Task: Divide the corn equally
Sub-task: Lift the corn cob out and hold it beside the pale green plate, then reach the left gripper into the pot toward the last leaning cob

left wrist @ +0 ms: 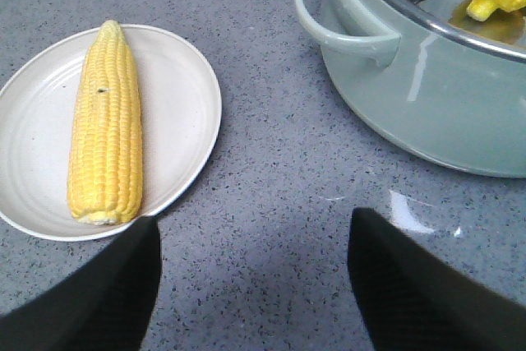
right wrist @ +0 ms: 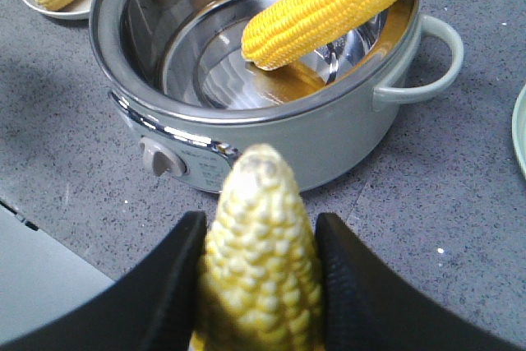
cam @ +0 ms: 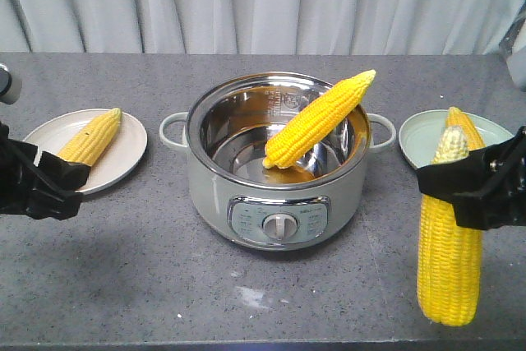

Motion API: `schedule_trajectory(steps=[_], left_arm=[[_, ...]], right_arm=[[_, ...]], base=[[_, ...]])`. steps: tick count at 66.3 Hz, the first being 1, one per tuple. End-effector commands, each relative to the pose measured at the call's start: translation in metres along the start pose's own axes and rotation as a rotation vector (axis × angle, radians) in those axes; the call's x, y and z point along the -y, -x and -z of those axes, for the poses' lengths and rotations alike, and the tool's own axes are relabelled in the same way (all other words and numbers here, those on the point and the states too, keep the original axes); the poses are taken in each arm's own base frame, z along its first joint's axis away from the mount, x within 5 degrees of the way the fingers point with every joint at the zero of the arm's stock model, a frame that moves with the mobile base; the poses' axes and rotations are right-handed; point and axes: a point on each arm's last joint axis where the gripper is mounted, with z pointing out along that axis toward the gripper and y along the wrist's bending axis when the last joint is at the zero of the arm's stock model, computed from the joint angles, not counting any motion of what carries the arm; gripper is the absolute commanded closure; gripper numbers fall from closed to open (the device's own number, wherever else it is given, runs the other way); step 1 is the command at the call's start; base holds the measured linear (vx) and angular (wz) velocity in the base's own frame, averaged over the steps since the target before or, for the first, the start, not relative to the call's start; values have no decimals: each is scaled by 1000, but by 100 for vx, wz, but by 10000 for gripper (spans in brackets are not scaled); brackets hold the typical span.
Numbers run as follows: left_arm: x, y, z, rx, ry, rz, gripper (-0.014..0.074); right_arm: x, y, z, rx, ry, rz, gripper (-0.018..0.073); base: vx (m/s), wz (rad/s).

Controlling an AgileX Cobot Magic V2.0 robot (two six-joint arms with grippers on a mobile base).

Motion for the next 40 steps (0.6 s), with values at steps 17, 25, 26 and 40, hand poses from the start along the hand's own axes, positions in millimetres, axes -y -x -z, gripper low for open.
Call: schedule_trajectory(steps=[17,25,26,40], left_arm=[[1,16,12,138,-2,2,133],[1,19,12,167,-1,2,133],[1,20,12,174,0,2,133],[0,34,17,259,8,-26,119]], right_arm=[[-1,7,8,84,-14,31,353],[-1,7,8,84,-14,31,353],[-1,7,8,84,-14,31,353],[-1,7,8,85,-15,31,353]], base=[[0,0],[0,0],[0,0],[0,0]])
